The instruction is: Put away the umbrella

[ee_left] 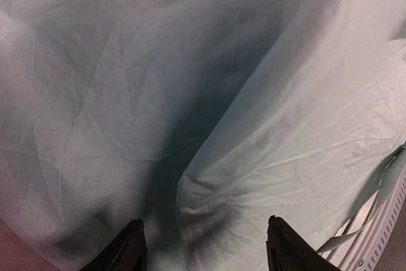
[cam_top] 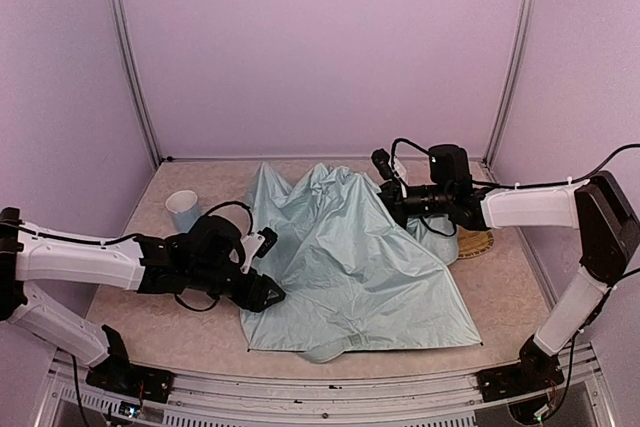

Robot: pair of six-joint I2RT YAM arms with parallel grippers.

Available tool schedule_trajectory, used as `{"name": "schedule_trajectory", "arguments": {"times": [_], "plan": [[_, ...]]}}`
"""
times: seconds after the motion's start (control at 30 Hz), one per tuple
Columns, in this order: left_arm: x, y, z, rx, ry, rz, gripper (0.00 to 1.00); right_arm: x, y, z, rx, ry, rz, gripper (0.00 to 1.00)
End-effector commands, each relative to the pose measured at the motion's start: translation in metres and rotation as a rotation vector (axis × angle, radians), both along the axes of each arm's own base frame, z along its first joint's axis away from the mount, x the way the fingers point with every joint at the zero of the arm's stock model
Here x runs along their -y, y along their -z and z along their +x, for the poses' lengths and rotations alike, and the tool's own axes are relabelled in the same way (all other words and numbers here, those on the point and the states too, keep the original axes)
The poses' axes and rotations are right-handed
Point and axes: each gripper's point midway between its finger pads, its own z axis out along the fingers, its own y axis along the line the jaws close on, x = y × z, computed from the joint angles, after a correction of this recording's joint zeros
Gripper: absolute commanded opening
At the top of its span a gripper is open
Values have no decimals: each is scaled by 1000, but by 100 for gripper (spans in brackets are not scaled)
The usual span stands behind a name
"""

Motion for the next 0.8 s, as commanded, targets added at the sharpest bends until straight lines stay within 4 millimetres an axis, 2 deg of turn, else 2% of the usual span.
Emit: {"name": "schedule_trajectory", "arguments": {"times": [0.0, 0.13, 0.2, 0.27, 0.33, 0.43, 0.47, 0.5, 0.57, 0.67, 0.77], "plan": [[-10, 45, -1, -90, -55, 95, 64, -1, -16, 10, 59, 9, 30, 15], [-7, 70, -4, -134, -25, 145, 63, -1, -16, 9, 56, 8, 31, 15], [-6, 71, -5, -133, -9, 151, 62, -1, -16, 9, 56, 5, 33, 15], [-7, 71, -5, -117, 6, 159, 56, -1, -16, 8, 57, 2, 34, 15], [-10, 74, -5, -115, 11, 163, 44, -2, -17, 8, 58, -4, 37, 14], [-5, 69, -4, -77, 46, 145, 6, -2, -17, 7, 58, -12, 40, 14], [-2, 63, -1, -43, 52, 139, 0, -3, -16, 6, 53, -14, 36, 14], [1, 54, 4, 2, 52, 137, 0, -3, -16, 6, 51, -16, 32, 14], [8, 23, 16, 119, 41, 111, 0, -4, -15, 5, 46, -21, 18, 14], [13, -35, 35, 314, 5, 63, 0, -6, -15, -3, 53, -34, -8, 13], [23, -95, 38, 492, 7, -22, 0, -10, -17, -14, 71, -52, -47, 13]]}}
